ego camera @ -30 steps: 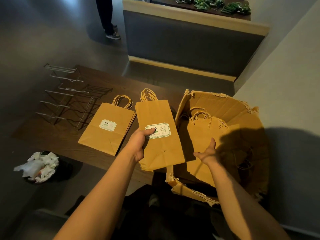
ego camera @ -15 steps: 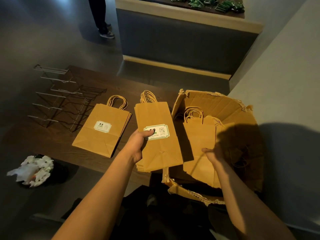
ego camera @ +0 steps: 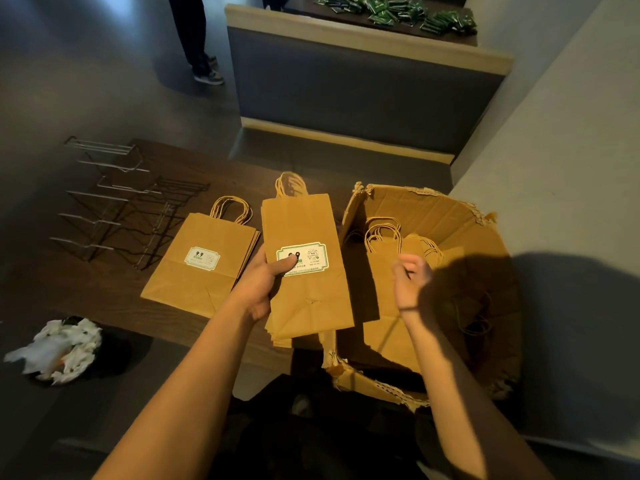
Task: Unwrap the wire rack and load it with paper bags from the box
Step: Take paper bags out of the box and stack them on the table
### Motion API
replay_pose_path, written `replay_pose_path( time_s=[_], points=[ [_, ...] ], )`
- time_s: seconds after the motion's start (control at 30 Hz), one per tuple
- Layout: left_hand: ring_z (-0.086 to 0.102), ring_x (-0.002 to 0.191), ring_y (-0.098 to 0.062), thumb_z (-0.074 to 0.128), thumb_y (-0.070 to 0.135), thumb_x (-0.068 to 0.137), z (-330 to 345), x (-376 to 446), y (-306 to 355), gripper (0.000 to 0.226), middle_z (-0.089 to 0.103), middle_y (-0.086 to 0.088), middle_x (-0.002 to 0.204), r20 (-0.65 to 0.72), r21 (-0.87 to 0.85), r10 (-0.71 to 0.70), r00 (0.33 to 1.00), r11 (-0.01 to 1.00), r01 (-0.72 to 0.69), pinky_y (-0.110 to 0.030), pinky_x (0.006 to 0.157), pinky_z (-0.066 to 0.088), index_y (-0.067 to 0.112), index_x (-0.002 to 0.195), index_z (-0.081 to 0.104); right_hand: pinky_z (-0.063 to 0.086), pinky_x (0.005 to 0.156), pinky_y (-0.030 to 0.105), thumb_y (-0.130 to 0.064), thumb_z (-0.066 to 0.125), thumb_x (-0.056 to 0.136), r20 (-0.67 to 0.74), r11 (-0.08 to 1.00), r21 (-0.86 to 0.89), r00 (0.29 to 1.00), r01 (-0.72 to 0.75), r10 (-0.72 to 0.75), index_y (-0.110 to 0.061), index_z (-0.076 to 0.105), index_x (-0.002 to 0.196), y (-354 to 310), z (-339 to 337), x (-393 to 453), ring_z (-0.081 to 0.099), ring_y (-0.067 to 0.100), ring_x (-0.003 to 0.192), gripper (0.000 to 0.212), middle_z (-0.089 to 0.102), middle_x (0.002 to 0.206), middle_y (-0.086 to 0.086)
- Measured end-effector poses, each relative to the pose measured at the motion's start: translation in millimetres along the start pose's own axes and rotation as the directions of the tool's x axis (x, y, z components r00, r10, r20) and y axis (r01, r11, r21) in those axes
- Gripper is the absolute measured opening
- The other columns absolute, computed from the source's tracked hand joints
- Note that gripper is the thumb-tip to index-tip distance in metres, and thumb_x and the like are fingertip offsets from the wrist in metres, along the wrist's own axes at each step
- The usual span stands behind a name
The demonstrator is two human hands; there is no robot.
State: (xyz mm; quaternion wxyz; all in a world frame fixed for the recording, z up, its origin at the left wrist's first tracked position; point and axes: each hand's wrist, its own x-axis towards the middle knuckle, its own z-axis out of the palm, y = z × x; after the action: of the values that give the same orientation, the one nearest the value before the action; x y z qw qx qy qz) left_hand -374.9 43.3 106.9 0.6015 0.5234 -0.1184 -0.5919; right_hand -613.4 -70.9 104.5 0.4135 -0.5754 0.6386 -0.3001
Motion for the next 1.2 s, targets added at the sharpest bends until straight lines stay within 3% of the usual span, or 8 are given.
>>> replay_pose_path(
  time_s=[0.23, 0.37, 0.5, 0.63, 0.8, 0.93, 1.03, 1.2],
  points=[
    [0.072, 0.108, -0.027, 0.063, 0.000, 0.094, -30, -2, 25, 0.043, 0.072, -0.012, 0.123, -0.002, 0.170, 0.088, 0.996, 0.982, -0.086, -0.039, 0.088, 0.059, 0.012, 0.134, 0.053, 0.056, 0.092, 0.034, -0.021, 0.058, 0.100, 0.528, 0.978, 0.163, 0.849, -0.129, 0.024, -0.035, 0.044, 0.133, -76, 81, -71, 0.060, 0.010, 0.112, 0.038, 0.060, 0.122, -0.012],
    [0.070, 0.093, -0.019, 0.064, 0.010, 0.099, -71, 8, 18, 0.021, 0.072, -0.005, 0.109, -0.154, 0.439, 0.047, 0.987, 0.898, 0.026, -0.028, 0.072, 0.054, 0.018, 0.117, 0.057, 0.048, 0.068, 0.021, -0.005, 0.047, 0.101, 0.459, 0.982, -0.062, 0.868, -0.180, 0.188, -0.025, 0.036, 0.136, -67, 139, -86, 0.054, 0.015, 0.101, 0.042, 0.055, 0.121, -0.006],
    [0.064, 0.089, -0.020, 0.063, 0.008, 0.098, -102, 19, -21, 0.028, 0.066, -0.011, 0.109, -0.194, 0.466, -0.096, 0.976, 0.867, 0.178, -0.032, 0.069, 0.051, 0.015, 0.123, 0.054, 0.048, 0.084, 0.025, -0.003, 0.053, 0.099, 0.309, 0.951, -0.196, 0.905, -0.239, 0.291, -0.021, 0.030, 0.148, -42, 168, -85, 0.059, 0.025, 0.123, 0.057, 0.056, 0.140, 0.003],
    [0.063, 0.119, -0.029, 0.059, -0.002, 0.097, -103, 36, -58, 0.046, 0.066, -0.008, 0.125, -0.121, 0.496, -0.054, 0.991, 0.862, 0.107, -0.037, 0.091, 0.050, 0.021, 0.136, 0.051, 0.043, 0.107, 0.037, -0.005, 0.063, 0.091, 0.119, 0.940, -0.313, 0.976, -0.139, 0.184, -0.025, 0.015, 0.158, -13, 175, -77, 0.046, 0.029, 0.136, 0.085, 0.042, 0.149, 0.007],
    [0.056, 0.123, 0.004, 0.066, -0.003, 0.086, -89, 51, -86, 0.062, 0.061, 0.009, 0.132, 0.067, 0.539, -0.033, 0.997, 0.842, -0.008, -0.030, 0.114, 0.042, 0.033, 0.134, 0.051, 0.032, 0.119, 0.043, -0.024, 0.070, 0.084, 0.159, 0.786, -0.618, 0.980, 0.004, 0.120, -0.028, -0.003, 0.159, 11, 189, -81, 0.018, 0.033, 0.150, 0.104, 0.001, 0.164, 0.012],
    [0.026, 0.153, -0.015, 0.071, 0.033, 0.071, -120, 87, -134, 0.086, 0.031, 0.002, 0.164, 0.147, 0.650, -0.066, 0.987, 0.759, -0.046, -0.052, 0.126, 0.024, 0.038, 0.152, 0.042, 0.030, 0.120, 0.043, -0.029, 0.067, 0.085, 0.248, 0.696, -0.708, 0.965, 0.123, 0.083, -0.030, 0.009, 0.157, 12, 189, -87, 0.007, 0.033, 0.152, 0.092, -0.008, 0.165, 0.011],
    [0.011, 0.154, -0.012, 0.072, 0.040, 0.085, -108, 76, -116, 0.081, 0.014, 0.012, 0.165, 0.130, 0.722, -0.074, 0.989, 0.690, -0.044, -0.044, 0.127, 0.017, 0.032, 0.157, 0.037, 0.037, 0.116, 0.040, -0.024, 0.065, 0.088, 0.280, 0.795, -0.576, 0.960, 0.190, -0.026, -0.030, 0.033, 0.149, -15, 179, -93, 0.021, 0.024, 0.147, 0.070, 0.014, 0.161, 0.001],
    [0.043, 0.143, -0.024, 0.069, 0.047, 0.085, -97, 85, -117, 0.055, 0.043, -0.005, 0.153, 0.221, 0.760, -0.068, 0.973, 0.638, -0.128, -0.051, 0.111, 0.045, 0.047, 0.136, 0.051, 0.053, 0.089, 0.029, -0.001, 0.059, 0.092, 0.258, 0.952, 0.004, 0.920, 0.305, -0.295, -0.017, 0.063, 0.125, -95, 142, -108, 0.058, 0.011, 0.107, 0.037, 0.056, 0.122, -0.001]
  ],
)
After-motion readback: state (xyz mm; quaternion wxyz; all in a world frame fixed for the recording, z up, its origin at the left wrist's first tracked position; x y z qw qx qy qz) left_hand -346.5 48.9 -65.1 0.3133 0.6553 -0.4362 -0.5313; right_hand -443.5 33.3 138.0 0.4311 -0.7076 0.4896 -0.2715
